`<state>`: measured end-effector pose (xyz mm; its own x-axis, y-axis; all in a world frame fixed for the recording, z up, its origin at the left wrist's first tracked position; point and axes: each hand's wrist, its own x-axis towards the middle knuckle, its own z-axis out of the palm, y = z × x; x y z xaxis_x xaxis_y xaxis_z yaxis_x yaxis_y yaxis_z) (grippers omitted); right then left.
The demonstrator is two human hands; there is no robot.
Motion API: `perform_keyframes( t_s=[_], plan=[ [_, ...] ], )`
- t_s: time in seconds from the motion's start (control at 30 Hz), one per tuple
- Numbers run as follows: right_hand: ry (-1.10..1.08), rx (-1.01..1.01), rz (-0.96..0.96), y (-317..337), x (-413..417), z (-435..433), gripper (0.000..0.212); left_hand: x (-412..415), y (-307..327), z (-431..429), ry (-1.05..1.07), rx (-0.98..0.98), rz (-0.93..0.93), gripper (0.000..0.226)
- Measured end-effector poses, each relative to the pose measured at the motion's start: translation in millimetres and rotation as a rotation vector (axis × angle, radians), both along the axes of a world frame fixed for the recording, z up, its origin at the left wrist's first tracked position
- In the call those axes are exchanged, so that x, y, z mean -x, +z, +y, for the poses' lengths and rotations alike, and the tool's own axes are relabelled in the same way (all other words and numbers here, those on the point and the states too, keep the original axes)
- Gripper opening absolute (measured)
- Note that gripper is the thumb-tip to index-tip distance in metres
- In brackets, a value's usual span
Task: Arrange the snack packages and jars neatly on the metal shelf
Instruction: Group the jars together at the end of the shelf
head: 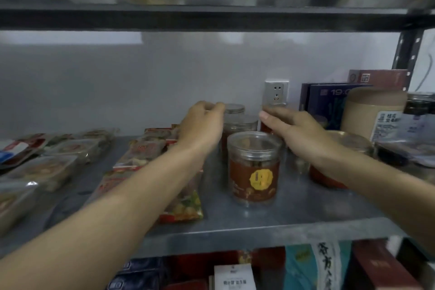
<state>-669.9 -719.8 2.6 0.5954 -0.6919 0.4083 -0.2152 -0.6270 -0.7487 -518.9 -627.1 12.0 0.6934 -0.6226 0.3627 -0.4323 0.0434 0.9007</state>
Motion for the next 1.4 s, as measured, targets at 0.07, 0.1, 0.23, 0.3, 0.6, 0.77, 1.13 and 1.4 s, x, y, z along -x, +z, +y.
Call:
perform_keyframes(
  t_s=[0.07, 0.1, 0.23, 0.3, 0.6, 0.77, 1.13, 1.4],
  plan=[
    [0.012, -0.083, -0.071, -17.4, 9.3, 17.8, 0.059, 18.3, -15.8, 17.2, -0.057, 0.038, 0.045, 0.02],
    [0.024, -0.118, -0.077, -24.3, 11.7, 25.0, 0.048, 26.7, -24.9, 23.3, -0.11, 0.032, 0.084, 0.019],
    [-0.013, -0.189, -0.138, -35.3, 12.4, 39.4, 0.043, 43.4, -46.9, 31.1, -0.276, 0.01, 0.221, 0.025],
    [-0.033, -0.187, -0.15, -32.9, 12.6, 44.1, 0.045, 46.6, -46.8, 31.3, -0.277, 0.012, 0.234, 0.03],
    [0.045, -0.172, -0.119, -32.4, 18.1, 39.6, 0.049, 57.3, -38.1, 44.7, -0.272, -0.012, 0.205, 0.012],
    [0.0, -0.039, -0.117, -11.3, 42.7, 27.2, 0.054, 70.9, -24.8, 44.8, -0.036, 0.006, -0.07, 0.044],
    [-0.23, 0.033, -0.118, -16.6, 122.5, -39.1, 0.054, 156.6, -44.1, -13.6, -0.232, 0.059, -0.327, 0.049],
    [-0.153, -0.08, -0.211, -54.7, 125.2, -61.2, 0.043, 160.8, -70.1, -63.2, -0.412, 0.006, 0.096, 0.056]
  ],
)
